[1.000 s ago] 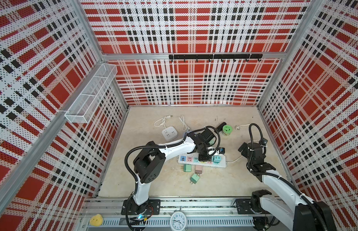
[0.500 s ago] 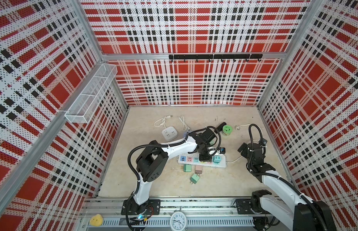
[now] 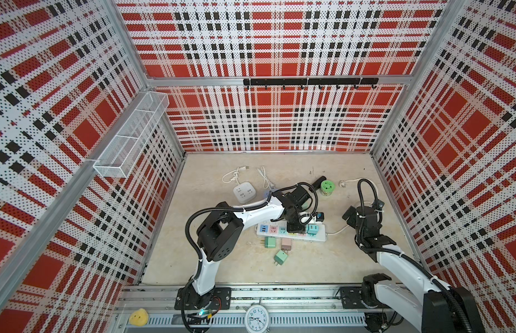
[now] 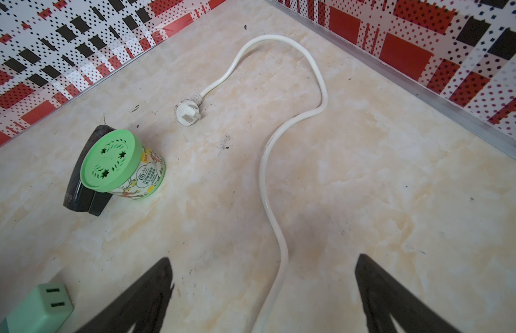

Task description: Insert the plug

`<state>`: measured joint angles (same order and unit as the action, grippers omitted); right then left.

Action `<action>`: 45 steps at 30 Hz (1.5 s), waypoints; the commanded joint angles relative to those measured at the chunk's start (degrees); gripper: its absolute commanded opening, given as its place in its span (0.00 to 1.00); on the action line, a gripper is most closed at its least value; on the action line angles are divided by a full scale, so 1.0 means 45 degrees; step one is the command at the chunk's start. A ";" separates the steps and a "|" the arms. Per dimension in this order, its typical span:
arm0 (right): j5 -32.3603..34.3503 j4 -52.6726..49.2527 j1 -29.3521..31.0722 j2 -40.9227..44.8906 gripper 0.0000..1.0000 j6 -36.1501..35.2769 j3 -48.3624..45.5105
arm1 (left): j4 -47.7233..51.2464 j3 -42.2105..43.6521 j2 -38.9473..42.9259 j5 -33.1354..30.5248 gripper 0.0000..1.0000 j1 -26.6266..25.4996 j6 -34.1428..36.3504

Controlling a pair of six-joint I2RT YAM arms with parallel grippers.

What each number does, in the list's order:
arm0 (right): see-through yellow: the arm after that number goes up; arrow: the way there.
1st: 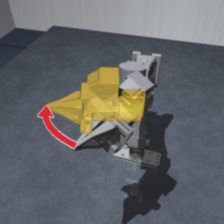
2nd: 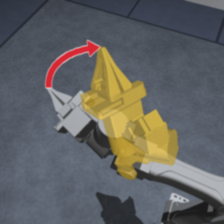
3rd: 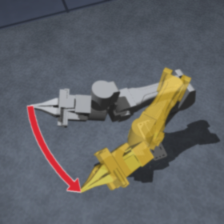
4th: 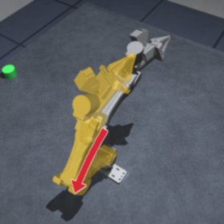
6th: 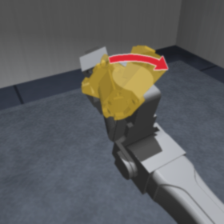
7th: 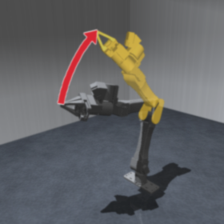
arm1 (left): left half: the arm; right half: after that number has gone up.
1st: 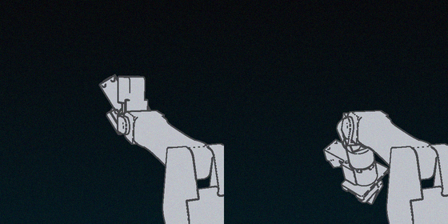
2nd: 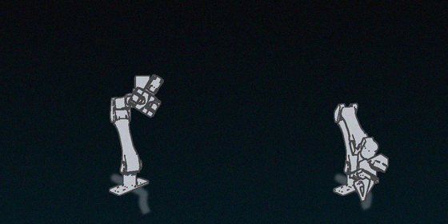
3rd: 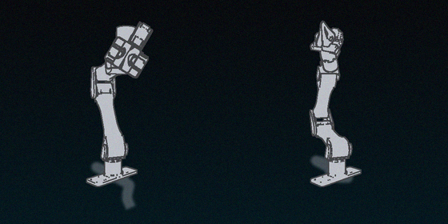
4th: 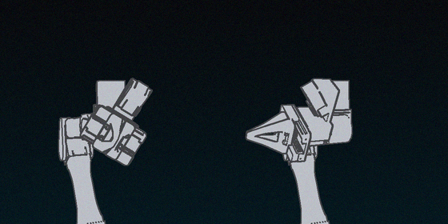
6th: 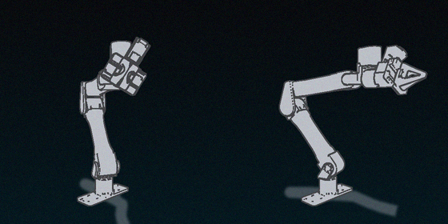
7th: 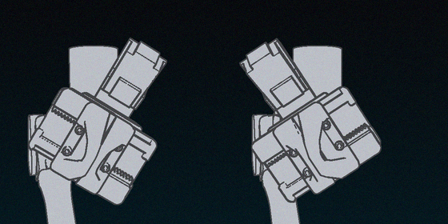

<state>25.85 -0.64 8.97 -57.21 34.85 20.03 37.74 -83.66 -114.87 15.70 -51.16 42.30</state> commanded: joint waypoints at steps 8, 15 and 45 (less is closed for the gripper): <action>-0.0110 0.0241 -0.0021 -0.0216 1.00 -0.0180 0.0423 | -0.1470 0.1058 0.2388 -0.0198 0.99 0.0001 -0.0632; 0.0145 -0.0154 -0.0021 -0.0197 1.00 0.0061 0.0543 | -0.6363 0.4930 0.6515 -0.1965 0.99 0.0316 -0.3515; -0.1070 -0.0074 -0.0021 -0.1313 1.00 -0.0409 0.1087 | -1.1490 1.4513 1.5317 -0.8034 0.99 0.6698 -1.1222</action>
<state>21.58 -1.65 8.97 -62.00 33.58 22.52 -11.40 -19.07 -46.50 -13.56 -21.76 -5.80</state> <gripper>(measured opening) 0.998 0.993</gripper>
